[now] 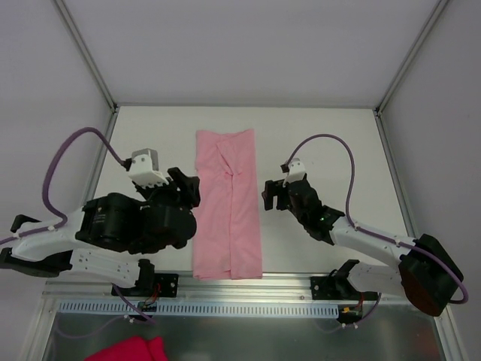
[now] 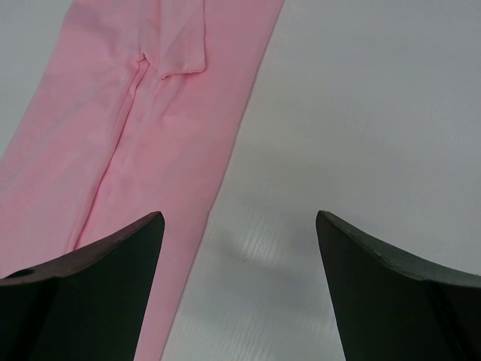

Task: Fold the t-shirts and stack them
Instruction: Rotate the tshirt 90 degrees, then grab the bottom of the folded rectangular tshirt with both arms

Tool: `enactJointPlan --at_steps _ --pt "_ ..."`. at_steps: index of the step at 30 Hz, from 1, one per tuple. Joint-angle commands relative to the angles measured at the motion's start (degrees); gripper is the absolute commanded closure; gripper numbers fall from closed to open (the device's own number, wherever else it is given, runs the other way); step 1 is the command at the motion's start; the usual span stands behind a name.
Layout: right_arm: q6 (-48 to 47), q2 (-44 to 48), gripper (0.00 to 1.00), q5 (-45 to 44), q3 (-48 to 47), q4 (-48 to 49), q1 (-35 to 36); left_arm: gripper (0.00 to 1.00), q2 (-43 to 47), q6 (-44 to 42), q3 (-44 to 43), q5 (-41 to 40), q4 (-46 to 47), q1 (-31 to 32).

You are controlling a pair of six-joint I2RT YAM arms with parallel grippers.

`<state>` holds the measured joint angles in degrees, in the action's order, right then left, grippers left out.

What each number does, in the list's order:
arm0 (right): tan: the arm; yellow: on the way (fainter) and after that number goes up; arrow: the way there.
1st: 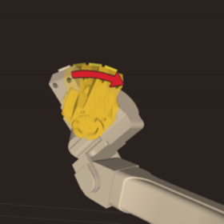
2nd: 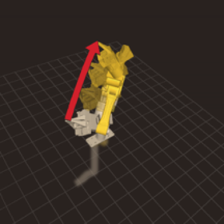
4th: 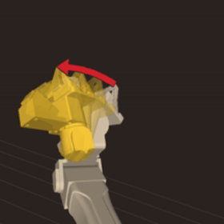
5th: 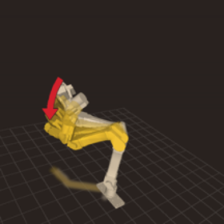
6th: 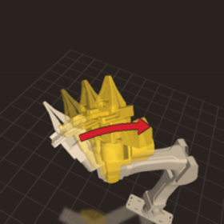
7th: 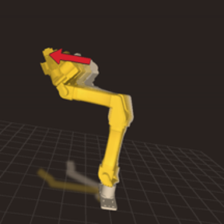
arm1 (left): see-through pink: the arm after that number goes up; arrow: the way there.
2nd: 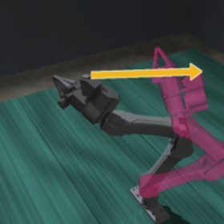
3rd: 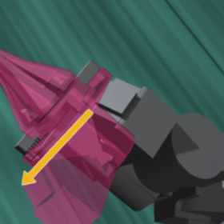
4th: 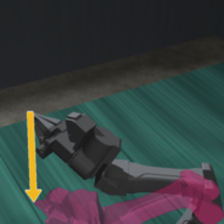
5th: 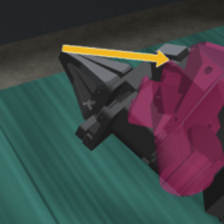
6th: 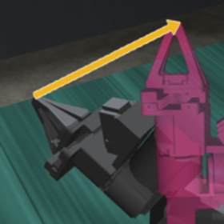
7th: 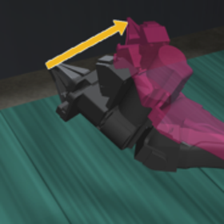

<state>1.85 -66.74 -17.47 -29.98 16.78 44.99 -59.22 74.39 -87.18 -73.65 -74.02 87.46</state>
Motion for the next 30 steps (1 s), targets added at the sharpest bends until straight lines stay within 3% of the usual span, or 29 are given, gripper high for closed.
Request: enactJointPlan --at_steps 1,4,10,13,15,17,18,19,20,21,23,24,25,26,27,29,30 --pt "-0.62 0.65 0.13 0.07 0.27 2.83 0.45 0.45 -1.60 0.75 2.96 -2.12 -12.46 3.93" --pt "-1.41 1.08 0.12 -1.24 1.06 2.38 0.45 0.54 3.48 8.03 12.42 -2.55 -12.03 10.52" --pt "-1.41 0.83 0.12 -1.95 1.50 2.65 0.45 0.51 3.22 19.55 23.35 -1.06 -12.47 15.36" --pt "-1.41 0.21 0.12 -1.95 1.24 2.56 0.45 0.52 3.77 15.37 17.79 -5.01 -11.94 20.63" --pt "-1.41 0.03 0.12 -1.77 1.50 3.09 0.45 0.50 0.88 6.68 11.36 -8.87 -12.29 20.56" --pt "-1.41 -0.50 0.12 -1.51 1.33 3.26 0.45 0.44 -3.78 -9.02 -2.33 -13.08 -7.49 19.42" --pt "-1.41 -0.50 0.11 -1.25 1.41 3.44 0.45 0.41 -5.36 -27.97 -9.00 -15.02 -1.63 18.72" --pt "-1.32 -0.50 0.11 -0.38 1.50 3.87 0.53 0.38 -5.29 -44.86 -10.02 -16.34 9.92 17.41" --pt "-1.32 -0.50 0.12 -0.28 1.67 4.40 0.53 0.36 -4.94 -59.13 -9.77 -16.00 39.79 15.13" --pt "-1.32 -0.50 0.12 0.24 1.59 4.67 0.62 0.36 -5.29 -80.68 -10.12 -13.65 51.05 9.28" --pt "-1.32 -0.67 0.12 0.68 1.33 4.93 0.71 0.34 -5.55 -96.11 -10.38 -9.07 67.96 4.24" --pt "-1.32 -0.67 0.12 0.86 1.24 5.11 0.97 0.33 -5.64 -102.54 -10.64 -7.84 81.88 2.21" --pt "-1.32 -0.50 0.11 0.95 1.15 5.11 1.24 0.31 -5.64 -110.00 -11.43 -7.22 84.89 1.06" --pt "-1.32 -0.06 0.11 0.78 1.32 4.94 1.67 0.31 -5.64 -110.25 -12.92 -7.47 85.00 0.96" --pt "-1.41 0.03 0.12 0.69 1.41 4.85 1.76 0.35 -5.38 -108.16 -16.32 -10.61 79.35 2.18" --pt "-1.41 0.21 0.11 -0.28 1.24 4.15 1.77 0.39 -5.12 -98.42 -17.24 -12.83 70.90 11.53" --pt "-1.58 0.12 0.11 -0.54 1.15 3.97 1.77 0.41 -6.33 -93.95 -17.06 -14.75 64.59 12.46"
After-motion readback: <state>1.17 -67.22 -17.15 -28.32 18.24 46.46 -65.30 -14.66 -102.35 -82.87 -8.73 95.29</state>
